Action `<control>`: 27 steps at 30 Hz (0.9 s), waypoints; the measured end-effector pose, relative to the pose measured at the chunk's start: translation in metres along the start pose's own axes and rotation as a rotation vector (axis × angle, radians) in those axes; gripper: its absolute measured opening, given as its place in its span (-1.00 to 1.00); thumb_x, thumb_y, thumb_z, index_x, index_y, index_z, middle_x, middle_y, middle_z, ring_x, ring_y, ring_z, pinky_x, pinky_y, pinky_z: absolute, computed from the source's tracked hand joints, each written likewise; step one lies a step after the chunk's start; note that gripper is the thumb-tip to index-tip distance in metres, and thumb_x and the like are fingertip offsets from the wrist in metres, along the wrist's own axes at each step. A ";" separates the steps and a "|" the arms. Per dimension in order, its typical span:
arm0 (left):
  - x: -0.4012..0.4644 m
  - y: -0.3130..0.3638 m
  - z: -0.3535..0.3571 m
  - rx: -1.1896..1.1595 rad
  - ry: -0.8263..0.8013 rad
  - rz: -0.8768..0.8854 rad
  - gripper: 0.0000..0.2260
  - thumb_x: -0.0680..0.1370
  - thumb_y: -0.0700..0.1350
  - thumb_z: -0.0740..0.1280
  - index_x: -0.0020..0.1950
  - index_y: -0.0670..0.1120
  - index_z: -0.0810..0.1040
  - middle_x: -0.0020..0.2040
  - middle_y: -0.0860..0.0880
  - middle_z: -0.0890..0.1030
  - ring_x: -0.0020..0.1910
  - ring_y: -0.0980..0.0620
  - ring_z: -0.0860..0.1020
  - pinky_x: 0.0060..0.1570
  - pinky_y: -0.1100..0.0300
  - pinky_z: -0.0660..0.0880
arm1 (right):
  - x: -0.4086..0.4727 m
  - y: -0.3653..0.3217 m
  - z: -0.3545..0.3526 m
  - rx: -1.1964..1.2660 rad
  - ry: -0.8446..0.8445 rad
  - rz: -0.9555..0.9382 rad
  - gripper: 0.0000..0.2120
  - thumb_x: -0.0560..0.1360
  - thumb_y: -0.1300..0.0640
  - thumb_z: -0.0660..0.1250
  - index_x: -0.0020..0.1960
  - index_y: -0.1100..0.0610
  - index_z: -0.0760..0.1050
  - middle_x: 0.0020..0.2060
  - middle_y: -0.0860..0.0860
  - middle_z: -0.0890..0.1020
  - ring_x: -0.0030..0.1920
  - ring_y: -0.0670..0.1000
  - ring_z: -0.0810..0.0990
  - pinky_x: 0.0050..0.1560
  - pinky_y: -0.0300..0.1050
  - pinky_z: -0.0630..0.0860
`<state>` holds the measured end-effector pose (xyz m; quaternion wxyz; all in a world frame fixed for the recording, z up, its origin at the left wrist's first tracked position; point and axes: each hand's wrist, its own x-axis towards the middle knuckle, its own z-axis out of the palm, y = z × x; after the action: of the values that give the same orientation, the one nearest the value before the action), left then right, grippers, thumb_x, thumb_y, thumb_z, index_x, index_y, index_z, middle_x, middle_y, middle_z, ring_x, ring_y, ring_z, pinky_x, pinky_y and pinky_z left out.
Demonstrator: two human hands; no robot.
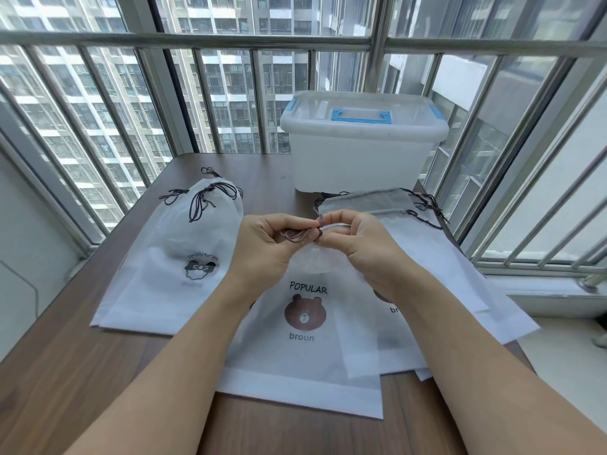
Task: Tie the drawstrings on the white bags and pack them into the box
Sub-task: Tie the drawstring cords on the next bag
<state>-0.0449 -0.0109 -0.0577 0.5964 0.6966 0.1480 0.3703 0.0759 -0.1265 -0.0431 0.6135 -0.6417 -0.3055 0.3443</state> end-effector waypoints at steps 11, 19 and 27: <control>-0.001 0.004 0.004 0.001 -0.022 0.002 -0.77 0.44 -0.33 0.50 0.03 -0.09 0.70 -0.16 0.03 0.74 -0.17 0.10 0.68 -0.06 0.30 0.56 | 0.004 0.002 -0.012 0.106 -0.132 0.151 -0.59 0.42 0.32 0.51 0.25 0.29 0.58 -0.12 0.04 0.68 -0.14 -0.14 0.61 0.01 -0.25 0.43; -0.002 0.006 0.005 -0.093 -0.077 -0.062 -0.77 0.37 -0.21 0.50 0.02 -0.12 0.70 -0.06 -0.06 0.74 -0.06 0.05 0.69 0.04 0.25 0.57 | 0.002 -0.001 -0.024 0.310 -0.427 0.254 -0.64 0.57 0.24 0.34 0.37 0.21 0.50 0.04 0.06 0.66 0.06 0.02 0.62 0.07 -0.12 0.58; 0.000 0.004 0.003 -0.071 -0.069 -0.133 -0.79 0.35 -0.14 0.51 -0.04 -0.12 0.71 -0.12 -0.08 0.74 -0.11 0.04 0.70 0.02 0.26 0.58 | 0.004 -0.004 -0.038 0.306 -0.250 0.141 -0.47 0.39 0.27 0.46 0.35 0.15 0.53 -0.12 0.11 0.68 -0.09 0.02 0.67 -0.08 -0.13 0.63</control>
<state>-0.0443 -0.0141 -0.0537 0.6486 0.6760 0.1602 0.3108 0.1093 -0.1446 -0.0386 0.6356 -0.5131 -0.2775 0.5057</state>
